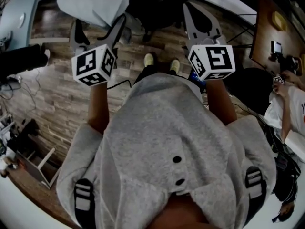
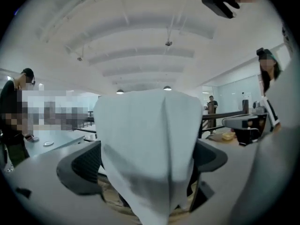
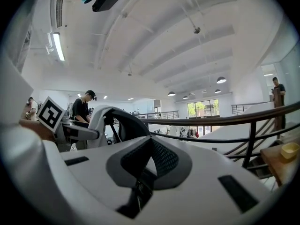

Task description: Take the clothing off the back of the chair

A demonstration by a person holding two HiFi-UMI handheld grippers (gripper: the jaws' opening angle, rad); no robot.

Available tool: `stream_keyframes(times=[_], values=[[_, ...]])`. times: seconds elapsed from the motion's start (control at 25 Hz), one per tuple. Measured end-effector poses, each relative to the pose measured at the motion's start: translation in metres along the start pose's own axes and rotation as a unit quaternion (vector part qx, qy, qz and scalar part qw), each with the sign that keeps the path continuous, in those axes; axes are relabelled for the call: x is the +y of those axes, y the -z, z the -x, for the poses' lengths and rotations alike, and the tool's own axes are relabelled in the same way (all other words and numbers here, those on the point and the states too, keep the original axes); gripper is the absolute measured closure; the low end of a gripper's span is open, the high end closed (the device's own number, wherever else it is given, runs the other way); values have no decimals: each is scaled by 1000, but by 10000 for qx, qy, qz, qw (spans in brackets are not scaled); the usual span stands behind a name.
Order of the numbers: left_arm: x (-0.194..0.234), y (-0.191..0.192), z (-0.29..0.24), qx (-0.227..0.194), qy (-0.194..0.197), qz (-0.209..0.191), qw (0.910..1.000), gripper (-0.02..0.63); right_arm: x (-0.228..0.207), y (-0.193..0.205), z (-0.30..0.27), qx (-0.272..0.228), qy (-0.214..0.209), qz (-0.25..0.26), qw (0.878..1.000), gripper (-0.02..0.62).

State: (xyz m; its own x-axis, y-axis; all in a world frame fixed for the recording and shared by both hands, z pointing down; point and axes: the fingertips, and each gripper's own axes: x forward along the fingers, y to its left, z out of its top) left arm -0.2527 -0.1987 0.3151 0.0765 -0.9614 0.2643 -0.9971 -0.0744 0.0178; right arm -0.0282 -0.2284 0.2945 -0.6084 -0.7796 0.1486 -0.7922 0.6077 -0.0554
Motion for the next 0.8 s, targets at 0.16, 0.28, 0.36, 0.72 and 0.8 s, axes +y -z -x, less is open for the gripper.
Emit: stream_keyframes(times=[0.16,0.28,0.36,0.72,0.8], values=[[35,0,-8,114,-58,95,9999,17,1,-3,-3,-28,0,27,10000,583],[36,1,-19,232,411,156,9988,17,-2,-2,-3,4,44,37,10000,583],[33,-2,-24,181,649,81,9977,17,-2,-2,-3,15,73,24,10000,583],[7,-16,-35,-69,624,45,9980,33,-8,-7,-7,-62,124,-9,9999,583],[11,-16,-30,25,363,-42,9993,89,-10,-8,-7,-73,126,-29,9999,583]])
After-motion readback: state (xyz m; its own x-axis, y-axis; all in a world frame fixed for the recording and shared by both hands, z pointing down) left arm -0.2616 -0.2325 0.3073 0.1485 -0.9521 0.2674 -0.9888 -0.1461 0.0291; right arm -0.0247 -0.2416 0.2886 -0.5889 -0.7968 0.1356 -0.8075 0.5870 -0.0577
